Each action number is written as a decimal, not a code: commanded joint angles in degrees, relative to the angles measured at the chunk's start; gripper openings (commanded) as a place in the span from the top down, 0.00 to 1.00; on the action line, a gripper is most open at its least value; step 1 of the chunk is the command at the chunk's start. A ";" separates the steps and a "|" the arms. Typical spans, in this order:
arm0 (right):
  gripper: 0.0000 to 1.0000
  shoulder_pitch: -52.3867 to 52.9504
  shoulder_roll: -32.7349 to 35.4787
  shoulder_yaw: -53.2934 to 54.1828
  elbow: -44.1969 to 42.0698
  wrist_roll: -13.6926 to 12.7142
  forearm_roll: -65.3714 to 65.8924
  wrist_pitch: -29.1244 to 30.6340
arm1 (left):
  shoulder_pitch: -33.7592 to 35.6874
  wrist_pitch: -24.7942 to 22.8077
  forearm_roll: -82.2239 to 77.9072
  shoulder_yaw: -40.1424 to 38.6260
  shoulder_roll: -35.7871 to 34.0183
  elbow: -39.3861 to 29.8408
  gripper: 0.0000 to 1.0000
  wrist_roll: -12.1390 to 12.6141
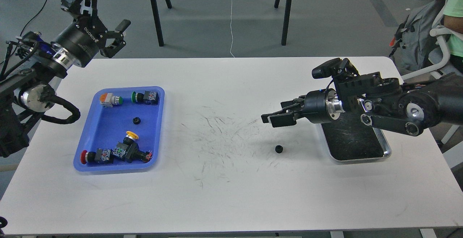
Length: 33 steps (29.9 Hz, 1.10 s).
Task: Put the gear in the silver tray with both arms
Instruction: 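Lower the right gripper onto the black gear on the table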
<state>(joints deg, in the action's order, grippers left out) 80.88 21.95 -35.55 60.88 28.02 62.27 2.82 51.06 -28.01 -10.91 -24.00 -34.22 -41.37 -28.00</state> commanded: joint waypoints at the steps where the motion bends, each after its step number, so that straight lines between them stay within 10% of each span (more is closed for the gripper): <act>1: 0.02 1.04 -2.34 -2.06 -0.32 -0.02 1.10 0.00 | -0.52 0.01 0.01 0.36 0.38 1.81 0.00 0.00; 33: 0.07 1.13 -12.72 -13.93 -7.71 -0.02 15.34 -0.62 | -2.02 0.01 0.19 0.89 3.45 8.24 0.00 0.00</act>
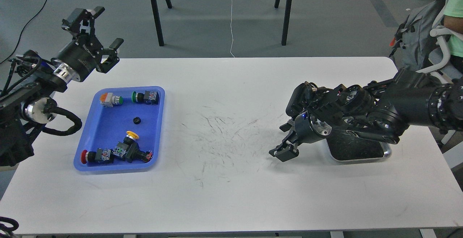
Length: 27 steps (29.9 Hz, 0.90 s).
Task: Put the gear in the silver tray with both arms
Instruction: 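Lower the right gripper onto the black gear on the table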
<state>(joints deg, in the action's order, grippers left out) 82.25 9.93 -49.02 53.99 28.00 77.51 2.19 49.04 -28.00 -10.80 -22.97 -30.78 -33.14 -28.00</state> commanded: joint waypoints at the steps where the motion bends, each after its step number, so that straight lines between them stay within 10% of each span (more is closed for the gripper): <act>1: 0.08 -0.25 -1.14 -0.73 -0.90 0.00 0.18 0.01 | 0.00 0.00 0.07 -0.15 0.02 0.18 0.00 0.00; 27: 0.38 -0.07 -3.78 -4.68 -1.95 0.00 0.54 0.01 | -0.18 0.00 -0.02 -0.23 0.10 0.80 0.00 0.00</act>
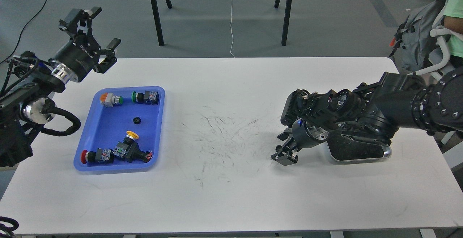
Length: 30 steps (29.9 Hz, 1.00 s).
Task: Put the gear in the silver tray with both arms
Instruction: 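Lower the right gripper onto the black gear on the table, then close the right gripper on the gear and lift it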
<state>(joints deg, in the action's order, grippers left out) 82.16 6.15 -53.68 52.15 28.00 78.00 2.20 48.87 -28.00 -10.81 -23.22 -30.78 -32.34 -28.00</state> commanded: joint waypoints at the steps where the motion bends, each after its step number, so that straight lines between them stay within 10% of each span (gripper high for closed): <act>1: 0.39 0.02 0.00 -0.03 -0.12 0.00 0.04 0.00 | -0.01 0.00 0.00 0.01 0.02 0.00 0.00 0.00; 30: 0.64 0.72 -0.35 -0.11 0.14 0.00 -0.05 0.35 | -0.01 0.00 -0.09 0.45 1.16 1.67 0.00 0.00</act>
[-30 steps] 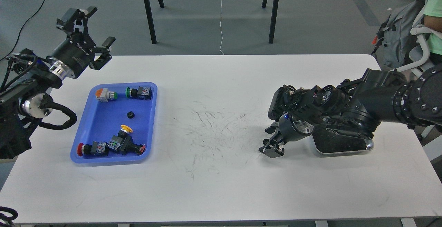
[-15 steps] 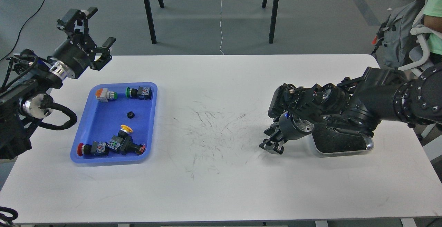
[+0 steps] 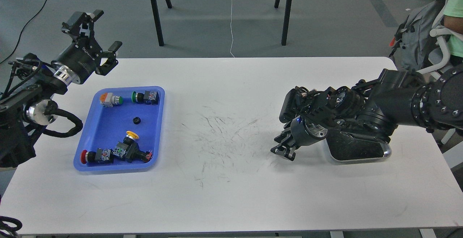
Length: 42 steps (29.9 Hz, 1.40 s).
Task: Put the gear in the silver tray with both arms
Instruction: 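Close the right gripper on the gear and lift it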
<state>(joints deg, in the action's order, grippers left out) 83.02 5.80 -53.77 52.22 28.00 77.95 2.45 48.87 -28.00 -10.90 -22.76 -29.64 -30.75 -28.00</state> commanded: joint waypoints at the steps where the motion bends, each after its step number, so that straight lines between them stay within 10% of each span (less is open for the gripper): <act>1: 0.64 -0.14 0.00 -0.11 0.08 0.00 0.09 0.18 | 0.00 0.00 0.00 0.00 0.11 0.08 0.00 0.00; 23: 0.98 0.39 0.00 -1.17 -0.36 0.00 0.27 0.18 | 0.00 0.00 0.00 0.08 0.19 1.30 0.00 0.00; 42: 0.98 1.80 9.83 1.82 -7.13 0.00 -0.79 0.36 | 0.00 0.00 -0.61 0.26 2.22 2.80 0.00 0.00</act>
<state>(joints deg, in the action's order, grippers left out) 85.40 12.37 -52.26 46.16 28.00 77.21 2.61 48.81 -28.00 -11.36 -22.57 -27.81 -27.99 -28.00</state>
